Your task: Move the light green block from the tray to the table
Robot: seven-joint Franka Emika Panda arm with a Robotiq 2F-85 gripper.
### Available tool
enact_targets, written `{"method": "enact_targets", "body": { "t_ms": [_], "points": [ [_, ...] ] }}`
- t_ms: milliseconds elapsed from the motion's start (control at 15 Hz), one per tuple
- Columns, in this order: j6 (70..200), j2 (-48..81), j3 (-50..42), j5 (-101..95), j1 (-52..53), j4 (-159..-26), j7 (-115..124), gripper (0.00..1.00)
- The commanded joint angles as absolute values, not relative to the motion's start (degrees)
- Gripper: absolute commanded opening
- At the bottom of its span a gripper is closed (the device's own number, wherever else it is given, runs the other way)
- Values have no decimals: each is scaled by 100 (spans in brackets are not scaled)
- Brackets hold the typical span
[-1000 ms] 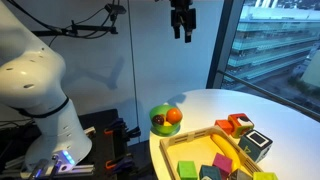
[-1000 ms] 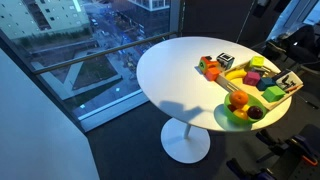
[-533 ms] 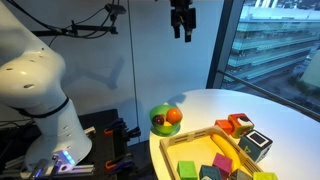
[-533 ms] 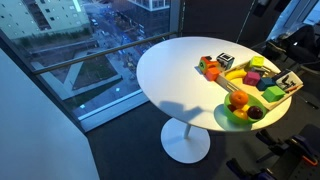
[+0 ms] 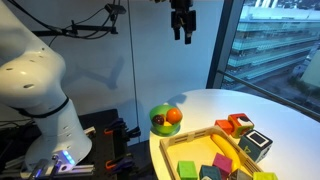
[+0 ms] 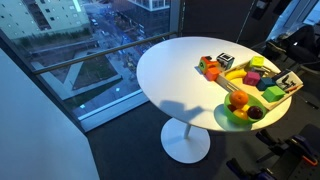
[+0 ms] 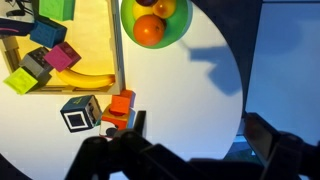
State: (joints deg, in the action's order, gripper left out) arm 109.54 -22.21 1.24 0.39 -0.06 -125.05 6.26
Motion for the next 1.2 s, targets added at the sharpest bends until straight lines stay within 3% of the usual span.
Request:
{"method": "enact_targets", "body": {
  "t_ms": [0, 1133],
  "points": [
    [10986, -2125, 118, -84, -96, -12522, 680, 100],
    [10941, -1707, -284, -1099, -746, -13479, 894, 100]
  ]
}}
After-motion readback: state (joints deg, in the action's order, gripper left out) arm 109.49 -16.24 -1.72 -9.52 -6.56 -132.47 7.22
